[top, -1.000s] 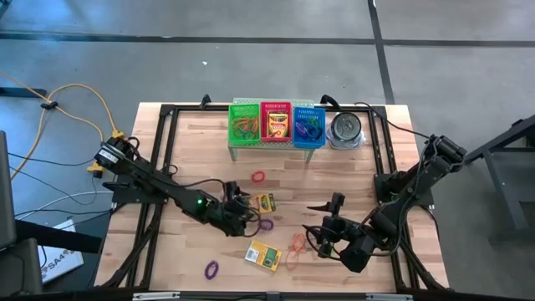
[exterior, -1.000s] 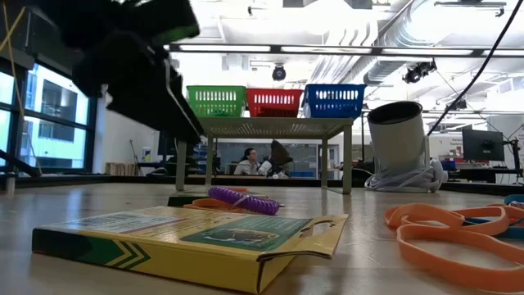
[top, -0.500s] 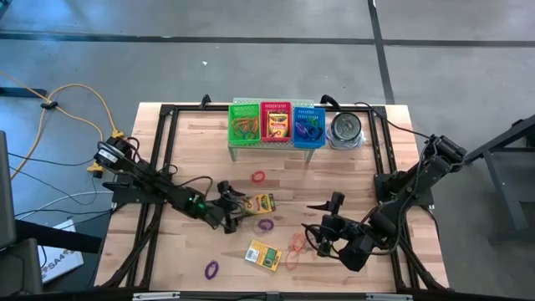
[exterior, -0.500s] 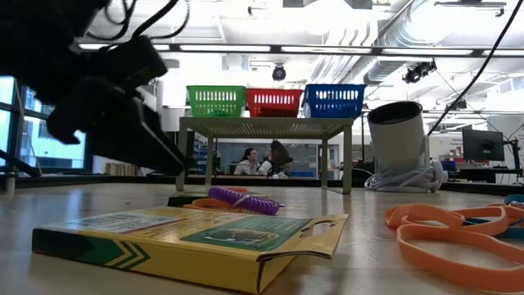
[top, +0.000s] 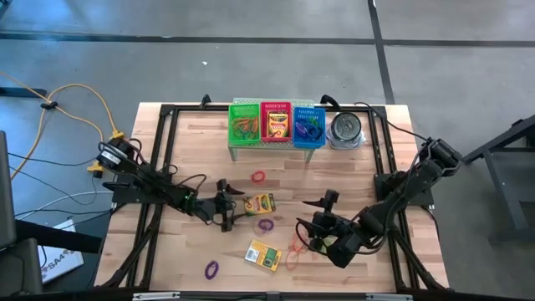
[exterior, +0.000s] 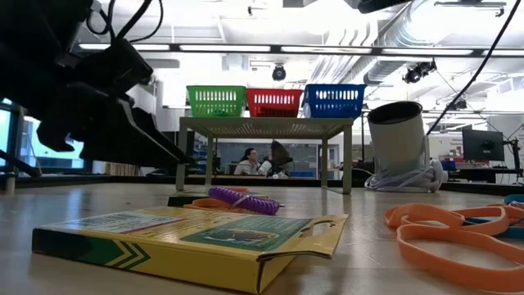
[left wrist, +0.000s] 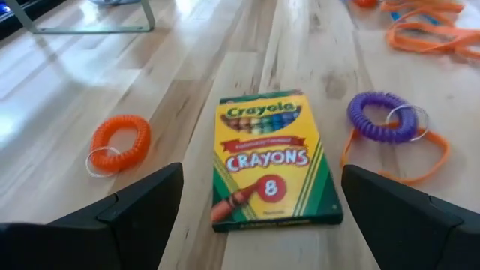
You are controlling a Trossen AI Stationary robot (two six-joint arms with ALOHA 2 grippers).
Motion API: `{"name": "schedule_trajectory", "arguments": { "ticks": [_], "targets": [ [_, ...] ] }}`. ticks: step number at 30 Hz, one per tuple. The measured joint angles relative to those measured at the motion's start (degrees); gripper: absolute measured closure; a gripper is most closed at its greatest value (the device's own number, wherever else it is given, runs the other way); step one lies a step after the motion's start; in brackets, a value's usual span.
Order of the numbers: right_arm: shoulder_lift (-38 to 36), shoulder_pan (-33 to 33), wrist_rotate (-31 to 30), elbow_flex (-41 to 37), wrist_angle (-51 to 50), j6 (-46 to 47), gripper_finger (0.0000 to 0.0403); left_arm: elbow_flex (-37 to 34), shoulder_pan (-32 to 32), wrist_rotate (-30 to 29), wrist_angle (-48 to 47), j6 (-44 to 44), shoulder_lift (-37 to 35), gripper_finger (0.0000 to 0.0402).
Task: Pick & Place Office Desk Supplies
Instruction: Put the top yellow crayon box into the red bin on the shelf
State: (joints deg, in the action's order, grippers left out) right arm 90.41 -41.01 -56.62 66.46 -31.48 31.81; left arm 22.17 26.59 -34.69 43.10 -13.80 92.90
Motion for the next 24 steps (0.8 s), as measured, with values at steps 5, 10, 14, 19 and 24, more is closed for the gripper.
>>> {"name": "schedule_trajectory", "arguments": {
  "ticks": [5, 10, 14, 19, 24],
  "targets": [
    [0.0, 0.3, 0.0, 0.0, 0.0, -0.1, 0.016, 0.0, -0.2, -0.5, 0.8, 0.0, 0.4, 0.0045],
    [0.0, 0.3, 0.1, 0.0, 0.0, 0.0, 0.016, 0.0, -1.6, -1.1, 0.8, -3.0, 0.4, 0.0045],
    [0.0, 0.3, 0.2, 0.0, 0.0, 0.0, 0.016, 0.0, -2.2, -1.2, 0.8, -3.8, 0.4, 0.0045],
    [0.0, 0.3, 0.2, 0.0, 0.0, 0.1, 0.016, 0.0, -1.5, -1.2, 0.9, -3.4, 0.4, 0.0045],
    [0.0, 0.3, 0.2, 0.0, 0.0, 0.0, 0.016, 0.0, -1.5, -1.5, 1.0, -3.6, 0.4, 0.0045]
  ]
}}
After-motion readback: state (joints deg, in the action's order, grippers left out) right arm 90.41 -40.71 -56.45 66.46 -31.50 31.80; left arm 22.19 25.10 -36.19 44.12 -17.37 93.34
